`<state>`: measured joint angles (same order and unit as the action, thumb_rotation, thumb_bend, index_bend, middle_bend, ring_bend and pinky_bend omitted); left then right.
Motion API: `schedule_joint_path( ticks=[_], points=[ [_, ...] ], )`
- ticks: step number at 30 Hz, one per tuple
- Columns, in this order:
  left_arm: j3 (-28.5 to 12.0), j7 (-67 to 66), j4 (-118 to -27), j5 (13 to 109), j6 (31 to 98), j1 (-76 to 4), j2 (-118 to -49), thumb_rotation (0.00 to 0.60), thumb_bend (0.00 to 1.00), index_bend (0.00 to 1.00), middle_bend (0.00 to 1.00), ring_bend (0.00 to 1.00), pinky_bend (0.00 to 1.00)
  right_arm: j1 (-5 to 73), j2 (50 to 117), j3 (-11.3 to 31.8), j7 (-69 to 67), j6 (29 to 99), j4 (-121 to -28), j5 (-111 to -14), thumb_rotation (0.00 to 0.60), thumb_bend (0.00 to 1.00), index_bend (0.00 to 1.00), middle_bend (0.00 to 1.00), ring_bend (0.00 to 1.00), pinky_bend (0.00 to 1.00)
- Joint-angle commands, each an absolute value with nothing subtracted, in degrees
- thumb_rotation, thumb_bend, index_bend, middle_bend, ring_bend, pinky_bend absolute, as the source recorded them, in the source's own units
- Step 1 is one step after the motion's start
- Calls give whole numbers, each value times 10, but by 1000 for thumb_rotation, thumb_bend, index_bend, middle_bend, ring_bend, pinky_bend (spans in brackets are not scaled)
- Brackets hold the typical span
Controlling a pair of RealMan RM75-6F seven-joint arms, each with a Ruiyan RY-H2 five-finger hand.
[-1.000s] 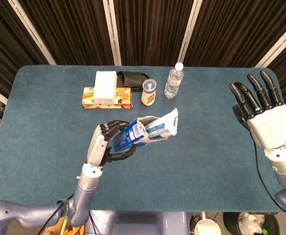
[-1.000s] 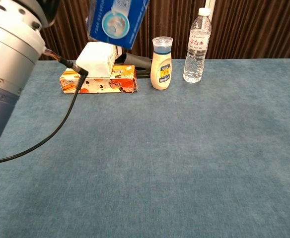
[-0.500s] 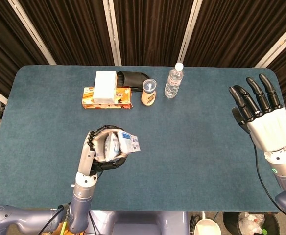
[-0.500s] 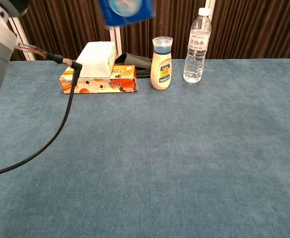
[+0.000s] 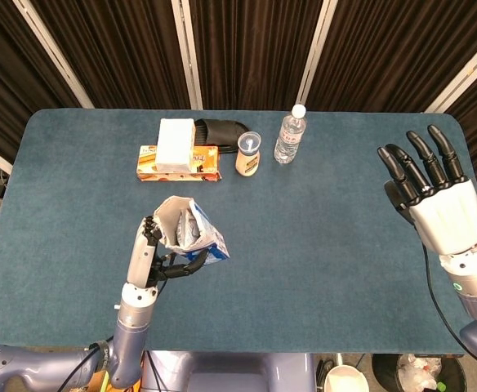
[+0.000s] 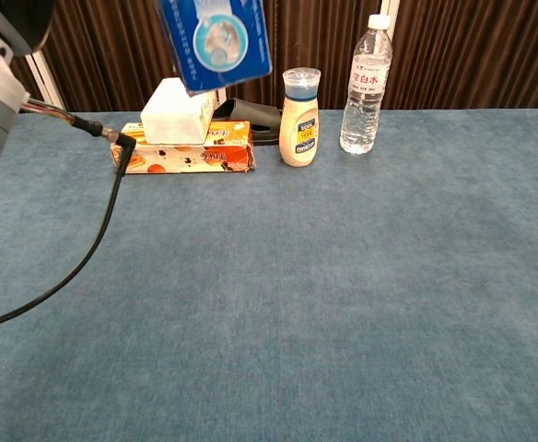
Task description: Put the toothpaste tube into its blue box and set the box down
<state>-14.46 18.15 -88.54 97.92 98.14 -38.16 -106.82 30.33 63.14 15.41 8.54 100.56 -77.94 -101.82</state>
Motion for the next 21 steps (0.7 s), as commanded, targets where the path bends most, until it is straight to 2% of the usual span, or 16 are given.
schedule_joint_path(
  ticks=[1,13,21],
  points=[
    [-136,167,-875,971,963,-376,-1049,600,525,423,569,587,669,303,630,154,86,1006,-782,-1020,600,444,0,314,159,118],
    [-78,45,-826,931,836,-359,-932,600,519,441,590,602,665,304,620,155,98,1000,-809,-1030,600,445,0,314,159,118],
    [-36,-49,-831,877,737,-350,-910,600,519,440,587,602,664,318,629,158,131,979,-839,-1037,600,444,0,314,158,118]
  ],
)
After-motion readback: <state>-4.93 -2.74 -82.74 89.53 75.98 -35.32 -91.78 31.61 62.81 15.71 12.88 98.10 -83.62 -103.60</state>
